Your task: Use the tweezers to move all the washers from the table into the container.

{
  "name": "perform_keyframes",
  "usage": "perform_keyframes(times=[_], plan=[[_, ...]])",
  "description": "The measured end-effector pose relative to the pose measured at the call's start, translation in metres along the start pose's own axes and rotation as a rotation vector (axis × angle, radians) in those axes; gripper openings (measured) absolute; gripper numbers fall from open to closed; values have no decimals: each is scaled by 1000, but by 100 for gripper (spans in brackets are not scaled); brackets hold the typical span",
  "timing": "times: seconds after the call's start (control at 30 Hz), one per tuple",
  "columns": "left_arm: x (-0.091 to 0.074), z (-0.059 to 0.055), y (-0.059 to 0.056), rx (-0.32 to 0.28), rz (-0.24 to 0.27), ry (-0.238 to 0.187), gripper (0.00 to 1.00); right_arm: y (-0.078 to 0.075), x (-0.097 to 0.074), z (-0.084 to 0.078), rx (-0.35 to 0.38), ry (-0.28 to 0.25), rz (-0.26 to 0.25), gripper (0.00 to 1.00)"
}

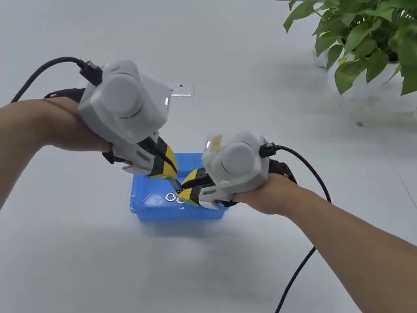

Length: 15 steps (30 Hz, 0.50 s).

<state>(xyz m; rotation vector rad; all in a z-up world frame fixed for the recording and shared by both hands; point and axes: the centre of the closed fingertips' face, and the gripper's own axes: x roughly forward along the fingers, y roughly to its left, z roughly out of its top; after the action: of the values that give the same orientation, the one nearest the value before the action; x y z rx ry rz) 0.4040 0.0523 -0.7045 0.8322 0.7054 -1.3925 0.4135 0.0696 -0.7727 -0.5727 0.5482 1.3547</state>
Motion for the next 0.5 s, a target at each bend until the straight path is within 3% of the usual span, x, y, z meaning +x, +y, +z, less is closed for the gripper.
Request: perform_keyframes(times=[0.5], plan=[[-7, 2, 1, 12, 9, 13, 4, 1, -2, 4, -16, -10, -6, 14]])
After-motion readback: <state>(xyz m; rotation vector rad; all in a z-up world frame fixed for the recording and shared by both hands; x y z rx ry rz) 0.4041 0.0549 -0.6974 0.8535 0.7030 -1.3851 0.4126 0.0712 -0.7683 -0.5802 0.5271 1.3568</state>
